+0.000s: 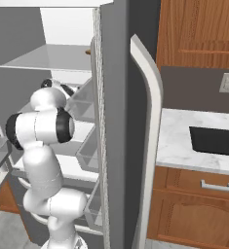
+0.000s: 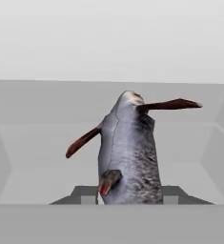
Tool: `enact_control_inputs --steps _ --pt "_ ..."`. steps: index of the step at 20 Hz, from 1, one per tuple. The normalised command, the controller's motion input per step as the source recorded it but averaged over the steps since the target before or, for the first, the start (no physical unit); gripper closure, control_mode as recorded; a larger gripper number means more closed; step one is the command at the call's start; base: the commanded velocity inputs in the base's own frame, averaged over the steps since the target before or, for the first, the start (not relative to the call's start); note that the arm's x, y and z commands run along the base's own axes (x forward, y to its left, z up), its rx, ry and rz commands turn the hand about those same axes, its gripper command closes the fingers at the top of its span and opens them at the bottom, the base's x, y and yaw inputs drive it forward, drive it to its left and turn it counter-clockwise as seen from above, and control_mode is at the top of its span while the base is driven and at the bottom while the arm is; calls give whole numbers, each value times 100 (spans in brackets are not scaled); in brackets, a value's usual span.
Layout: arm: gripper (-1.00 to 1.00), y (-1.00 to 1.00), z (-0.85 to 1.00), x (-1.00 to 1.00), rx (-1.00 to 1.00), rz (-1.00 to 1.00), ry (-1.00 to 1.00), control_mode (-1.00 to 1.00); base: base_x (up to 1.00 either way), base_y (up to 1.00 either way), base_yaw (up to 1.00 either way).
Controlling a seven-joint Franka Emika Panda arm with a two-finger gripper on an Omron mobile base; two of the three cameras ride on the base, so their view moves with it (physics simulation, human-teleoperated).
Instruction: Take the fish out of the fridge, briefly rinse it in the sink, and place it on the tray next to the sink.
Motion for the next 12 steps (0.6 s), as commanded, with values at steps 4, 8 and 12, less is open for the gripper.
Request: enact_control_inputs --steps 4,8,12 --pt "100 20 12 -100 -10 0 -41 -100 0 0 0" --pt "100 16 81 -100 0 -1 -28 -100 0 0 0" --pt "100 24 100 -100 3 -7 -6 -100 0 0 0"
